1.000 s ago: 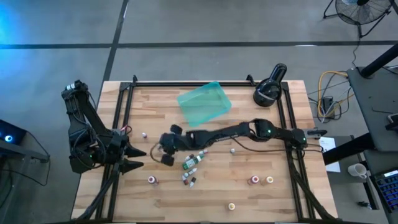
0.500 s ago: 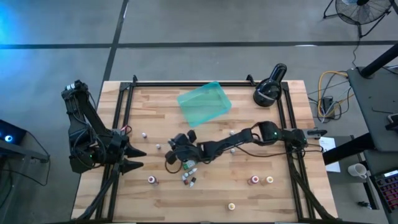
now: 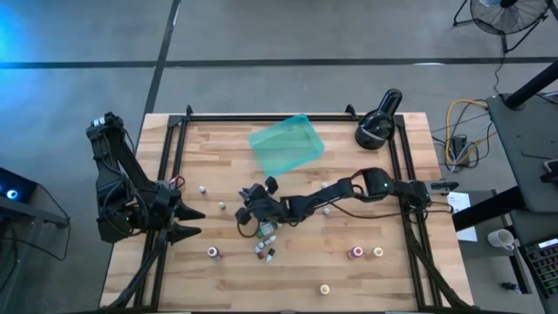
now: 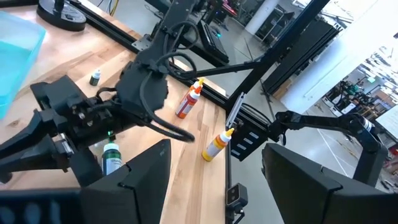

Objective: Pick & Place food coloring
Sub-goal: Adjust the violet small food coloring bottle

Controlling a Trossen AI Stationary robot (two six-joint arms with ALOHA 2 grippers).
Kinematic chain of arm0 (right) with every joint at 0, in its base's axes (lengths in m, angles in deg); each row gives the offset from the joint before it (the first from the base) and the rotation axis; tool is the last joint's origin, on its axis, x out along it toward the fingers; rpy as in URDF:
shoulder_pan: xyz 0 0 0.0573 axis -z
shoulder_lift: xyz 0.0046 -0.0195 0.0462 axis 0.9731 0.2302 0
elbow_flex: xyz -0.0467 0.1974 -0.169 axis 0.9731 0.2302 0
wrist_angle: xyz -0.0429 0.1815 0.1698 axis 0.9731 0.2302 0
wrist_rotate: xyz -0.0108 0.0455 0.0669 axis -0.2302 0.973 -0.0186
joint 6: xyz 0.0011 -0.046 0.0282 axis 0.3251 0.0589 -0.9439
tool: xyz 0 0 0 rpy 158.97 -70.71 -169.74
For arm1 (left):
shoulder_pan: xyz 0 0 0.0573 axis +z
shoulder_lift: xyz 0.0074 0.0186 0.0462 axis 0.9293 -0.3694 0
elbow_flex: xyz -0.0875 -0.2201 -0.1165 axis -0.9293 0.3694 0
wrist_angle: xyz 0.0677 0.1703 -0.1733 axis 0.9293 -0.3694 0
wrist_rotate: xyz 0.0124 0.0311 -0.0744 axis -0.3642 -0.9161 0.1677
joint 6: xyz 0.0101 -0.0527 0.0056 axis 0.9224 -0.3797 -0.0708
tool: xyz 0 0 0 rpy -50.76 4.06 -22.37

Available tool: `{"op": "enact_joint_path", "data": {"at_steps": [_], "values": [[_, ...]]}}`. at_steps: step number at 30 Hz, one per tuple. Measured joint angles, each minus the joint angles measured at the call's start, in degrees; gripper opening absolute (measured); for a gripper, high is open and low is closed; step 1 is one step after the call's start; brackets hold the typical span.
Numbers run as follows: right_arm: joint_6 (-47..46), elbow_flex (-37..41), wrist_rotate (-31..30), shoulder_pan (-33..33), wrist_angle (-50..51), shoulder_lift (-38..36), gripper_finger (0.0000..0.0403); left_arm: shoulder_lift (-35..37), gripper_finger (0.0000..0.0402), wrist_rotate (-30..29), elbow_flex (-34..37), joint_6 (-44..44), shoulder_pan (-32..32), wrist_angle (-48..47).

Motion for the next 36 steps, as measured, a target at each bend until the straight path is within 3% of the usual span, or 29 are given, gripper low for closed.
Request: {"op": "enact_joint_path", "data": {"at_steps": [5,10,36], "values": [[1.01,0.9,3.66,1.04,-1.59,0.04,0.0049,0.0,0.0225,0.0,0.27,0.45,-0.02,-0.11],[3.14,1.38,11.81,2.2,-1.57,0.09,0.0049,0.02,0.0225,-0.01,0.29,1.16,0.0,-0.09],[3.47,1.6,11.92,3.68,-1.46,0.2,0.005,0.02,0.0225,-0.02,0.28,1.1,0.0,-0.04]]}}
